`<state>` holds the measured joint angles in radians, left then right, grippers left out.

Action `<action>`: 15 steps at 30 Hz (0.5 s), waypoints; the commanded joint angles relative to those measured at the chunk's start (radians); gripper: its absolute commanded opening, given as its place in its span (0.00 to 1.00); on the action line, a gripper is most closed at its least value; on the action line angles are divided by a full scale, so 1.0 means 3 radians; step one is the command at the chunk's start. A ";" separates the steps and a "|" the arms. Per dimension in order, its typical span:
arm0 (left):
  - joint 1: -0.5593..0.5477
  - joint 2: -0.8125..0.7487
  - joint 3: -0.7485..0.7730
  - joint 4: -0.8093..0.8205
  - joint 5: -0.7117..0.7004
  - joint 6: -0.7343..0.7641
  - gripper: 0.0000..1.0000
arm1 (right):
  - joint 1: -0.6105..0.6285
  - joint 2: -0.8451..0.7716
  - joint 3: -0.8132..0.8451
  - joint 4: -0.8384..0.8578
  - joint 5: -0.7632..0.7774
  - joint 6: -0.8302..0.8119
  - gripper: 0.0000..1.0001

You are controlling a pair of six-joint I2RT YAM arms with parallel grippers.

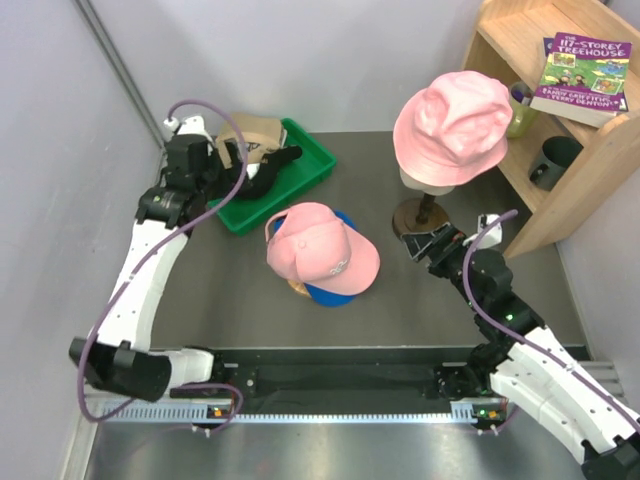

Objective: Stack the hats

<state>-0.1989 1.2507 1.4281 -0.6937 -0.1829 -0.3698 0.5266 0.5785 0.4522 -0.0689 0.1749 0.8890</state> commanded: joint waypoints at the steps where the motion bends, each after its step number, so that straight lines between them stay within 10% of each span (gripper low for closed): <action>1: 0.0019 0.0407 0.0041 0.0650 0.0205 0.0251 0.95 | -0.0124 0.0066 0.0297 -0.0067 0.0184 -0.0253 0.93; 15: 0.0111 0.2216 0.1252 0.1116 -0.0044 0.0777 0.83 | -0.0518 0.0858 0.0696 0.0315 -0.0204 -0.0340 0.93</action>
<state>-0.1761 1.8420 1.6600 -0.4484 -0.1432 -0.2012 0.4030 0.7849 0.6117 -0.0669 0.1642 0.7876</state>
